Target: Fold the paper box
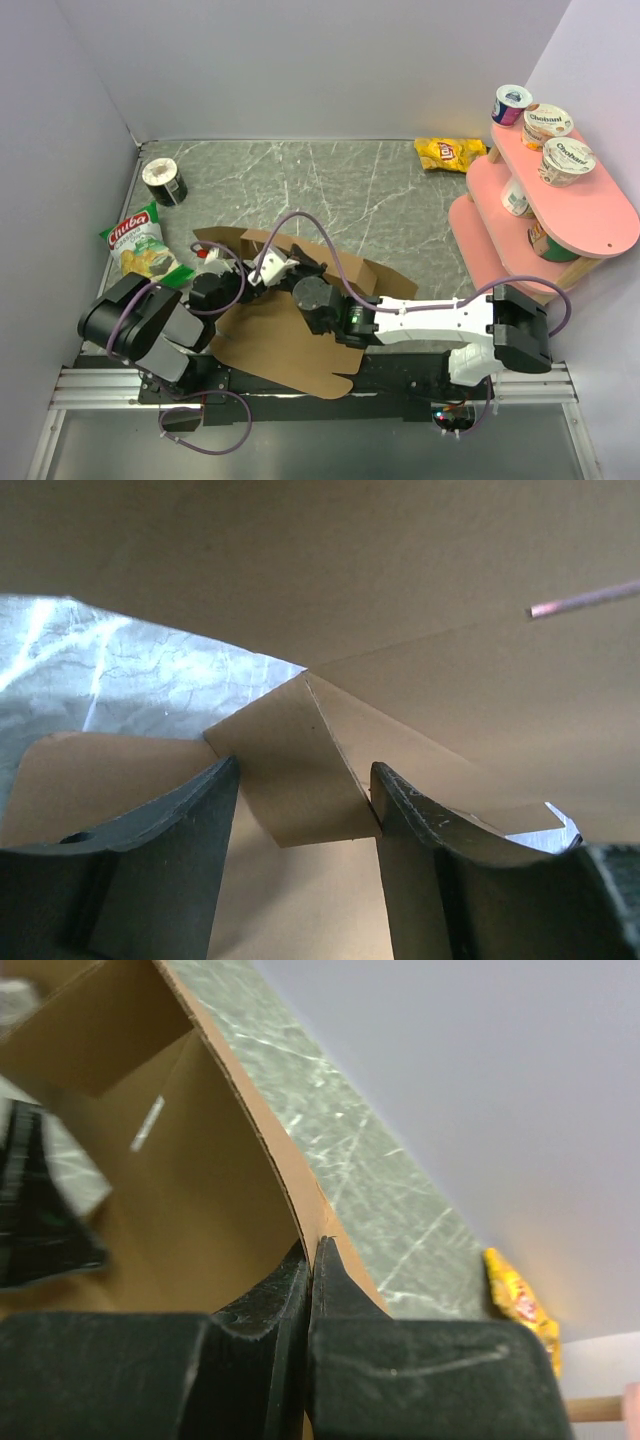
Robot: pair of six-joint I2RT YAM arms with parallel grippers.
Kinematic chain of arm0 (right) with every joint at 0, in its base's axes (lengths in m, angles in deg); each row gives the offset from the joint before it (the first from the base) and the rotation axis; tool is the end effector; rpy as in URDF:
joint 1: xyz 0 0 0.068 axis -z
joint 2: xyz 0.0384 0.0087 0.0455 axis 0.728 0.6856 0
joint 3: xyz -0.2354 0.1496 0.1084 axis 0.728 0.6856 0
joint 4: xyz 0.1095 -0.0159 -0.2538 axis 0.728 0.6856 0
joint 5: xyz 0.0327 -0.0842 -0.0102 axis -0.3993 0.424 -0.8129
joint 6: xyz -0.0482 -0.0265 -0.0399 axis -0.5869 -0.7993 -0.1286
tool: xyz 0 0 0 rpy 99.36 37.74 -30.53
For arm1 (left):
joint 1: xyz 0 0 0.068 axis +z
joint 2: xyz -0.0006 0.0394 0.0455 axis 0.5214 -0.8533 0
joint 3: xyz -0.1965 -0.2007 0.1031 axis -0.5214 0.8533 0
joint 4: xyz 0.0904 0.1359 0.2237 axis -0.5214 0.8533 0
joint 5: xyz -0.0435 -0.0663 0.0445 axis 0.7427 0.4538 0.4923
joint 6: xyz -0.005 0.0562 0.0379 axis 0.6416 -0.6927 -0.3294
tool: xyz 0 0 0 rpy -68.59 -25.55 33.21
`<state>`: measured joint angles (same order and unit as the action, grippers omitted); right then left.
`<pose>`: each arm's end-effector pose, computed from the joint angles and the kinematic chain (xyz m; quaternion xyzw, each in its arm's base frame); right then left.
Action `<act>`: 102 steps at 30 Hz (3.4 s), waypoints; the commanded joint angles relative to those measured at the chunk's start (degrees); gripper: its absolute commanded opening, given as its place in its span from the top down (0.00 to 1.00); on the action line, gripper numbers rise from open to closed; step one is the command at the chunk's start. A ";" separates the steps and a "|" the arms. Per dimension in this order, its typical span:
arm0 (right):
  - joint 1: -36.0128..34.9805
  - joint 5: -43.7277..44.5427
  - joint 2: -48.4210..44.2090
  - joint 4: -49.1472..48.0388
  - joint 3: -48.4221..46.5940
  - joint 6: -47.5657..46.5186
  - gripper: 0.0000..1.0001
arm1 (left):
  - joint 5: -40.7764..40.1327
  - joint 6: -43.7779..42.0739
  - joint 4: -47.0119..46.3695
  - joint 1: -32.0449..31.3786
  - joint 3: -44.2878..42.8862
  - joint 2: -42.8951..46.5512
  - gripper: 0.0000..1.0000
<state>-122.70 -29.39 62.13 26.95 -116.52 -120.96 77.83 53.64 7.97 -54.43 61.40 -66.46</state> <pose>0.1254 0.3354 0.3101 -0.4141 0.6134 -0.0725 0.6686 0.1935 -0.0924 0.1143 -0.1308 0.7883 -0.4093 0.4404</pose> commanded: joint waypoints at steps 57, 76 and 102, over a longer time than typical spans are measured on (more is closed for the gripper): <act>33.53 -53.04 -8.93 34.96 -8.29 4.51 1.00 | 1.62 -13.00 47.37 11.21 -24.58 44.49 0.04; 43.64 -67.98 -1.46 42.96 -19.19 1.35 1.00 | 23.67 -16.42 20.48 21.27 -30.47 1.69 0.01; 36.61 -36.44 -2.42 3.37 2.94 -11.57 1.00 | 24.22 -17.31 18.37 13.42 -36.54 -6.93 0.05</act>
<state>-84.95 -74.92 58.83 40.94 -117.22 -128.94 100.89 35.04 28.67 -40.03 28.16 -74.02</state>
